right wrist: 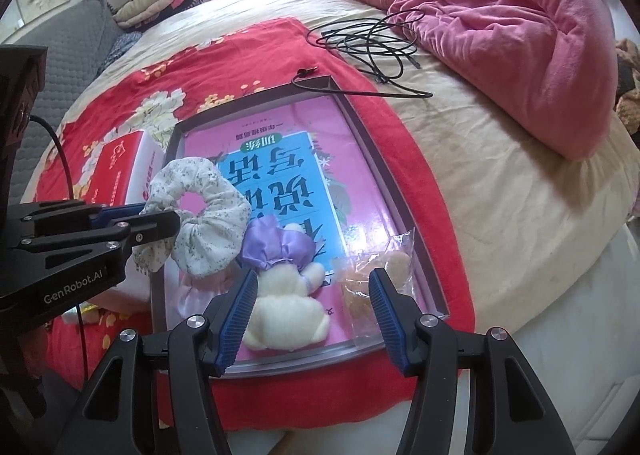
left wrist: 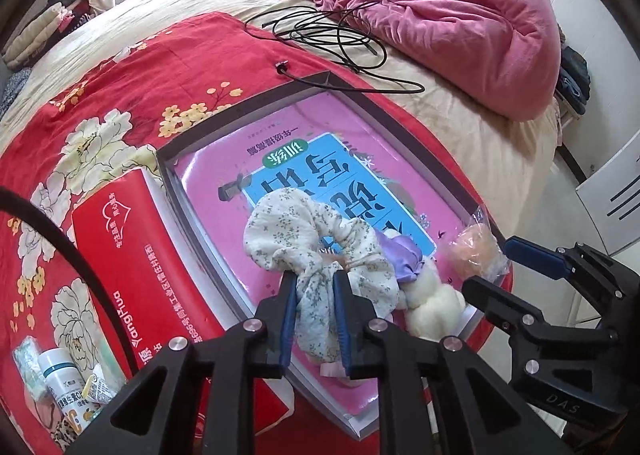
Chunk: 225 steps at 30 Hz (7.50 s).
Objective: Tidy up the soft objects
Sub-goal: 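Lower and release the scrunchie with left tool while right tool releases the bunny onto the tray, then move both tools back over the pile of items, then grasp the leopard-print scrunchie with left tool while right tool grasps the wrapped white-green pad, then carry the leopard scrunchie with left tool while right tool carries the pad toward the pink tray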
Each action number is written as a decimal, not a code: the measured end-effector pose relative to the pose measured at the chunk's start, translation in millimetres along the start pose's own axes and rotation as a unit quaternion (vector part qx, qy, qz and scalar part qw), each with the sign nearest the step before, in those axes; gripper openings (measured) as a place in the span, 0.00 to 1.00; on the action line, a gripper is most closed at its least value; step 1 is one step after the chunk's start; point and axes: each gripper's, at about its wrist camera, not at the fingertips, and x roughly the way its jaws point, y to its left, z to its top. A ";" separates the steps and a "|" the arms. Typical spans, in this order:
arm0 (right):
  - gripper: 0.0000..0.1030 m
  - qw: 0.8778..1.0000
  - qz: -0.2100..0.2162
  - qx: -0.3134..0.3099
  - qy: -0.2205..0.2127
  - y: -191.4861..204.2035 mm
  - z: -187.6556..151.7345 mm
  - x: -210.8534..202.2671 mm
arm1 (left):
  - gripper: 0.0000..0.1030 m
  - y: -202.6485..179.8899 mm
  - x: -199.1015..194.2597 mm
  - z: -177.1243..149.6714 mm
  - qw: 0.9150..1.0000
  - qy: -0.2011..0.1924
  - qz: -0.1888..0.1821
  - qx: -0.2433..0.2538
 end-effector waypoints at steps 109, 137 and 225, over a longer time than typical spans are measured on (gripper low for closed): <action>0.76 0.987 0.022 -0.145 -0.071 212.2 -0.7 -64.1 | 0.62 197.5 -168.9 -164.3 0.966 -0.064 0.122 -0.219; 0.76 0.968 0.072 -0.239 -0.032 281.1 -29.6 -34.9 | 0.62 260.2 -139.3 -240.8 0.955 0.002 0.062 -0.289; 0.24 0.969 0.189 -0.161 -0.016 239.7 -10.0 -43.0 | 0.11 182.7 -161.8 -173.1 0.978 -0.037 0.010 -0.206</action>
